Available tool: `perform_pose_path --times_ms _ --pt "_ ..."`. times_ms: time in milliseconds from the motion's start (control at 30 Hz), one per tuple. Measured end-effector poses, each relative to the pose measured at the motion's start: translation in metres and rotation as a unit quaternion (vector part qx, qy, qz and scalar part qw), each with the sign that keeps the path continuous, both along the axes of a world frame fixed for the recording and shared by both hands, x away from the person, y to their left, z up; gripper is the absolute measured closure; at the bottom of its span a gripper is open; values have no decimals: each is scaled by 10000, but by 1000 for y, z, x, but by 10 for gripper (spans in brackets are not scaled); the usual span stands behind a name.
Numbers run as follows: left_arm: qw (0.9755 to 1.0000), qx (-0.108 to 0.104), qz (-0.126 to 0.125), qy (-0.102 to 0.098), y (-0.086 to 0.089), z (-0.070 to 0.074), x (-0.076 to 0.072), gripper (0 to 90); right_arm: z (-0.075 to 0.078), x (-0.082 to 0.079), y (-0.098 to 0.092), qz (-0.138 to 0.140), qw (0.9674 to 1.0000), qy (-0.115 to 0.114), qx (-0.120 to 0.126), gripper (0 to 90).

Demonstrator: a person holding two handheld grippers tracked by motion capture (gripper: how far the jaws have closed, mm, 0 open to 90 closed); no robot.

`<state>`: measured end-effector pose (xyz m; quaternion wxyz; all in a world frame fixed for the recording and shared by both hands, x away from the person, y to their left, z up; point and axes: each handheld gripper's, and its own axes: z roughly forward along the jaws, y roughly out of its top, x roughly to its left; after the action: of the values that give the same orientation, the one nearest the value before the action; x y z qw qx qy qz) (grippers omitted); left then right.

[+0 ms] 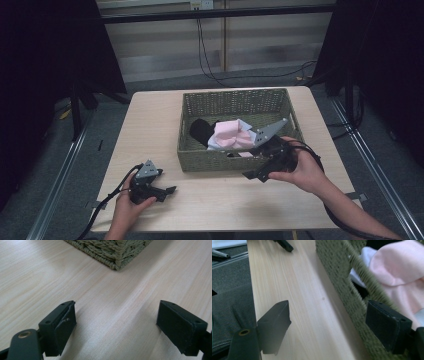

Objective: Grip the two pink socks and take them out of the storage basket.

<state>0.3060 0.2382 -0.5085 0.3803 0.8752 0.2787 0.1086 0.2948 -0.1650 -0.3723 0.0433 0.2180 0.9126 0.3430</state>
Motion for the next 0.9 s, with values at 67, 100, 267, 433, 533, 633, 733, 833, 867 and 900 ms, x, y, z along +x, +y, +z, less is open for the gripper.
perform_pose_path --times_ms 67,100,267,433,533,633,733,833,867,900 --pt "10000 -1 0 1 0 0 0 153 8 4 0 -31 10000 -19 67 195" --pt "10000 -2 -1 1 0 0 0 153 8 4 0 -31 10000 -19 67 195" --pt "10000 1 -7 -2 0 0 0 153 22 18 -1 -108 9998 -171 37 197" --pt "10000 -2 -8 -1 0 0 0 153 29 37 -3 -314 9992 -259 9 198" --pt "10000 1 -12 -2 0 0 0 153 26 56 -5 -531 9982 -268 -12 205" --pt "10000 1 -12 -2 0 0 0 153 24 66 -6 -681 9975 -212 -26 205" --pt "10000 1 -12 -1 0 0 0 153 13 86 -5 -887 9956 -145 -253 205" --pt "10000 0 -9 -1 0 0 0 153 7 96 -4 -968 9947 -106 -336 206" --pt "10000 1 -12 -1 0 0 0 153 3 103 -2 -1042 9938 -87 -373 210" --pt "10000 1 -12 -1 0 0 0 153 3 103 -2 -1042 9938 -87 -373 210"
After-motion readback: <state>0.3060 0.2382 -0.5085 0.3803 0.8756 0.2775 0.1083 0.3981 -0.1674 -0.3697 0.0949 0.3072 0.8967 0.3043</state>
